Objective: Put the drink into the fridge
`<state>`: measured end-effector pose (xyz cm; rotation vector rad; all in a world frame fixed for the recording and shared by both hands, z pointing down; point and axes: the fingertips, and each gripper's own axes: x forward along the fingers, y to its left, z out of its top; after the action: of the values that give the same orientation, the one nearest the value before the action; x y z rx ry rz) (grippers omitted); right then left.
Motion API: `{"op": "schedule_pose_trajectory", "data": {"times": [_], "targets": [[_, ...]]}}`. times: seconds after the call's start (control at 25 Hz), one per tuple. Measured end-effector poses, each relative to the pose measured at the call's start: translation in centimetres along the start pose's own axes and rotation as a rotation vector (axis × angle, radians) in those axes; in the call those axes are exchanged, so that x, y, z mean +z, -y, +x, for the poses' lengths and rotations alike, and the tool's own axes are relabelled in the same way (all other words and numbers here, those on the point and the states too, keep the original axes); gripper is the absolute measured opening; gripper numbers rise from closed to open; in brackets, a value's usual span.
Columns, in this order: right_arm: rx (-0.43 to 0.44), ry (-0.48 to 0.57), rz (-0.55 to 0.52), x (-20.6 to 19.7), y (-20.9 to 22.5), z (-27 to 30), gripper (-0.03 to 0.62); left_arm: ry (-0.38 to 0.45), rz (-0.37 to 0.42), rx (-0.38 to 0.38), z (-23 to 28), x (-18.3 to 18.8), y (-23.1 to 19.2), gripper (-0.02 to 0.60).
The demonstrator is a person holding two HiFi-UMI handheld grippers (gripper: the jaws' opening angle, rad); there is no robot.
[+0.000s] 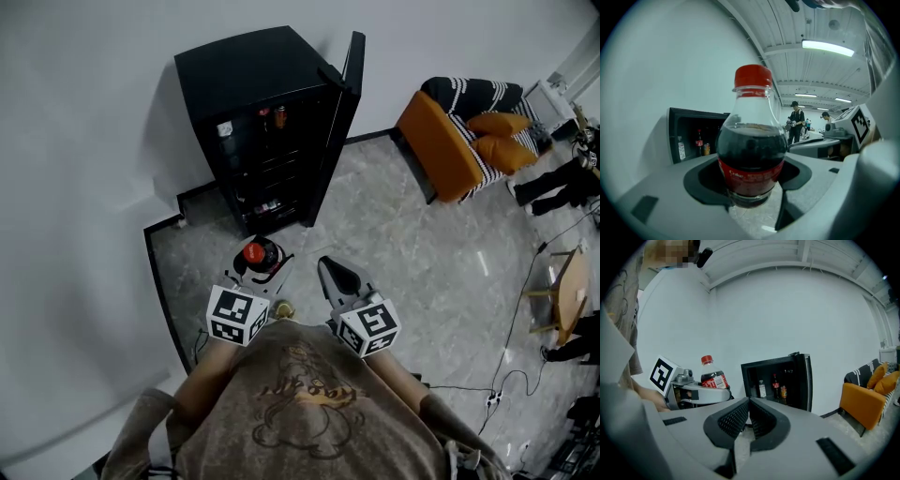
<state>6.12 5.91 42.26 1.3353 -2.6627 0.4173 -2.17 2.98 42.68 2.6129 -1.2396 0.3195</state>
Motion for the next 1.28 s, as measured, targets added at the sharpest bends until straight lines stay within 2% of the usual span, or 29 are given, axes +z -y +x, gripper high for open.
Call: {"op": "schedule_pose_trajectory", "data": {"times": [0.28,0.72,1.28], "targets": [[-0.004,-0.013,-0.001,0.7,1.5,2.4,0.021,0.004,0.004,-0.015,2.1,1.1,-1.6,0.31],[0.007,-0.027,-0.003,1.4,4.2,5.9,0.021,0.004,-0.016,0.003,5.5,1.4,-3.9,0.31],[0.098,-0.024,-0.034,4.4,9.8,13.8,0.021,0.006,-0.014,0.056,13.2,2.4,-8.9,0.31]]}}
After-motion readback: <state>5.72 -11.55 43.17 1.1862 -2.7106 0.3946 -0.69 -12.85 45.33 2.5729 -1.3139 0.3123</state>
